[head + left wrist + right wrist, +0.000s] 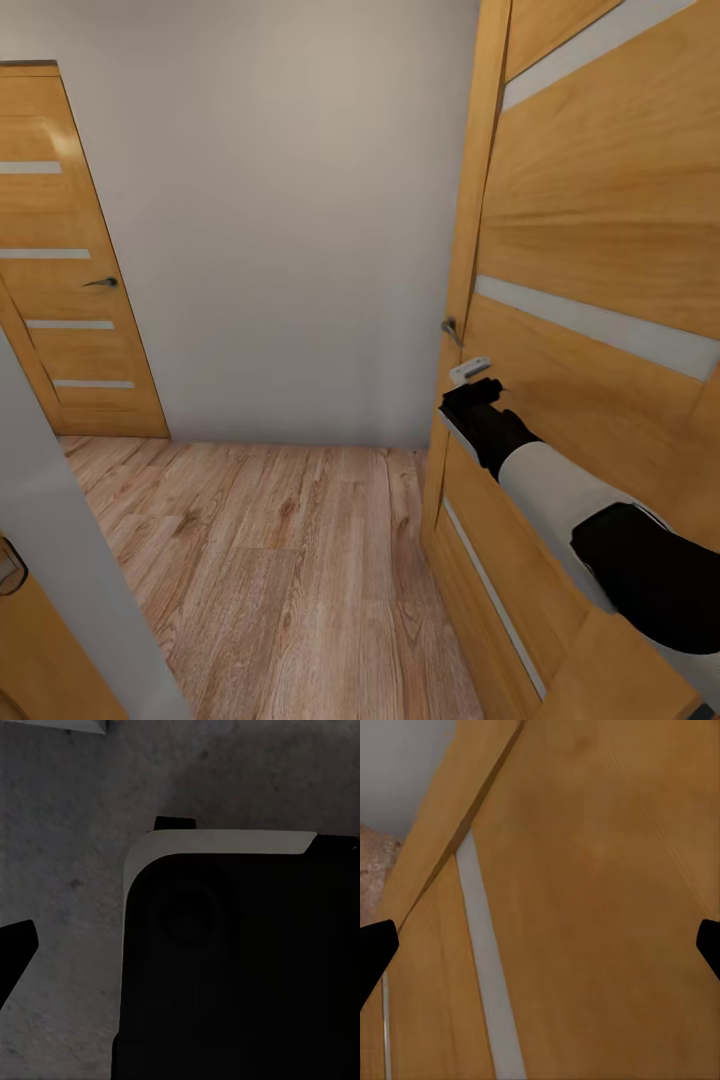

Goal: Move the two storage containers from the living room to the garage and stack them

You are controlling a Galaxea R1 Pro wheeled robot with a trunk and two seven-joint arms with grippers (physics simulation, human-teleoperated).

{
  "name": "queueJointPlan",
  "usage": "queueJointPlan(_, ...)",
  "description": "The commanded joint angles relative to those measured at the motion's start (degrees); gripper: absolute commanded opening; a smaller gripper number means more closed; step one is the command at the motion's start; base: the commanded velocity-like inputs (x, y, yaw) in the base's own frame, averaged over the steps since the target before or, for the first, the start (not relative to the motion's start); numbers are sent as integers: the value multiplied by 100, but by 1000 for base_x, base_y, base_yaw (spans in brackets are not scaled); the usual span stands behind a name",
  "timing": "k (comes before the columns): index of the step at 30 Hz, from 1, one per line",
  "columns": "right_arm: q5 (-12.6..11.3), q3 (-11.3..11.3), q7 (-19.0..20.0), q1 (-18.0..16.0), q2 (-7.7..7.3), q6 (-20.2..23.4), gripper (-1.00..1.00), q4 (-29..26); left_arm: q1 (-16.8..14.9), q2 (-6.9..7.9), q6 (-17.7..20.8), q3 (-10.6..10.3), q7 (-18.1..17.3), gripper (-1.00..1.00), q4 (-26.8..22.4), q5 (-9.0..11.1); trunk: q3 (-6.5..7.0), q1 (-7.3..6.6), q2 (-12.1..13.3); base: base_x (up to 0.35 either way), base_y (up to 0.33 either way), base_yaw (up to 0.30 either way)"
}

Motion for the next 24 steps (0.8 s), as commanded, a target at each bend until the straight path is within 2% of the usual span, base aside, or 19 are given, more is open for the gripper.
queueJointPlan(1,-53,46,-52,-5,29,-8,100,-9,-2,3,-14,0,-7,100,1,44,-6,0,-3,0,0,0)
queueJointPlan(5,-46,47,-58,-6,136,-73,100,-13,-2,7,-16,0,-7,100,1,43,-6,0,-3,0,0,0)
queueJointPlan(12,-46,47,-43,-6,176,-90,100,-21,-2,8,-14,0,-7,100,1,47,-6,0,-3,24,0,0)
queueJointPlan(24,-41,49,-65,-7,178,-91,100,-23,-2,9,-14,-5,-41,100,1,38,-6,0,-3,287,0,0)
